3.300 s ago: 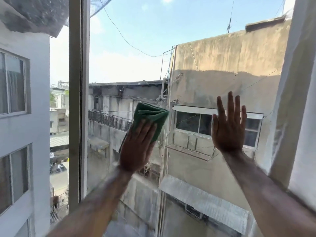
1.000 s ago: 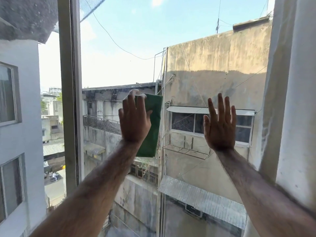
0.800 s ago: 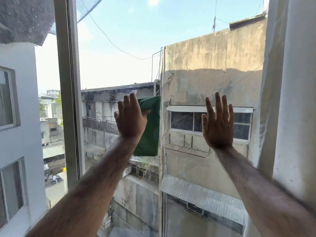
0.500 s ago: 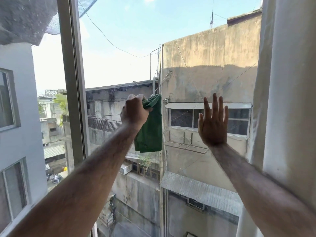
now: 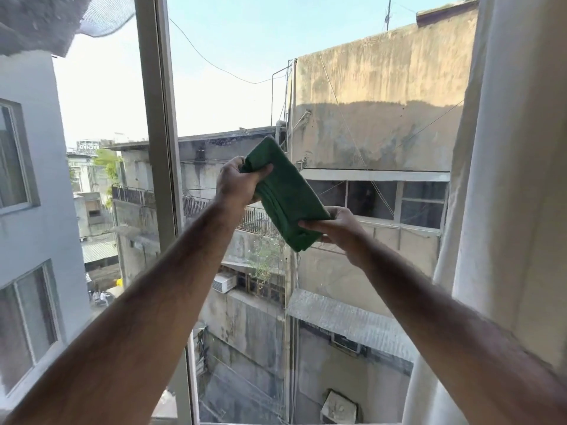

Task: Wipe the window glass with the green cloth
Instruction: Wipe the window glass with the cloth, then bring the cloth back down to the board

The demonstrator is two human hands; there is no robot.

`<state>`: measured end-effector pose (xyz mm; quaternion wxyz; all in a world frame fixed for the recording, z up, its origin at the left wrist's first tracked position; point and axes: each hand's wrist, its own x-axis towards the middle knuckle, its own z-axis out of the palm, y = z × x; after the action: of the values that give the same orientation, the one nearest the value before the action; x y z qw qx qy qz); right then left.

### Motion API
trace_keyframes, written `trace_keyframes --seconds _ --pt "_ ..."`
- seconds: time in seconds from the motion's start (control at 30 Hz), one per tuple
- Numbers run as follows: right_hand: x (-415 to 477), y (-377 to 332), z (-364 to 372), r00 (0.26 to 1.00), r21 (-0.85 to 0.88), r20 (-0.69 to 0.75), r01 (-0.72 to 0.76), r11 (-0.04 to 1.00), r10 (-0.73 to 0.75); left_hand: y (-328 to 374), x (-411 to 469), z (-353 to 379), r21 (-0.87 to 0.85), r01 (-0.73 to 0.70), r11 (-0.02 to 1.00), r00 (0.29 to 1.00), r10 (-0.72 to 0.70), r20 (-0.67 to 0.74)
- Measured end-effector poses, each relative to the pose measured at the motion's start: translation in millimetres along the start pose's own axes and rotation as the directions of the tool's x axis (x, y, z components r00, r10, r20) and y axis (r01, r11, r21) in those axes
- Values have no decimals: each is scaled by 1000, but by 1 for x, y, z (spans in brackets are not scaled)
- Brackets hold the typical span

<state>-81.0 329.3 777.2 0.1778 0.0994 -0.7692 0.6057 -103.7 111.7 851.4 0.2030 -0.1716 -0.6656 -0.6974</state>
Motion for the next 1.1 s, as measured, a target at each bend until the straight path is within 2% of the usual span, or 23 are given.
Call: trace_keyframes --seconds 0.17,0.3,0.53,0.77,0.97,1.1 --pt "-22 13 7 991 372 2 -126 920 135 -37 -14 -39 -226 244 943 970 -238 51" --pt "-46 36 23 976 509 55 -208 835 209 -84 -37 -62 -284 427 858 904 -401 147" --pt "-87 127 48 925 505 87 -360 784 369 -173 -92 -85 -211 599 773 799 -557 227" --pt "-146 219 62 837 445 89 -518 731 539 -257 -154 -96 -76 695 715 712 -669 211" --pt "-207 312 82 674 338 184 -727 598 715 -348 -214 -108 45 800 598 578 -789 208" --pt "-252 376 99 576 316 203 -804 504 792 -412 -261 -113 99 853 512 488 -850 196"
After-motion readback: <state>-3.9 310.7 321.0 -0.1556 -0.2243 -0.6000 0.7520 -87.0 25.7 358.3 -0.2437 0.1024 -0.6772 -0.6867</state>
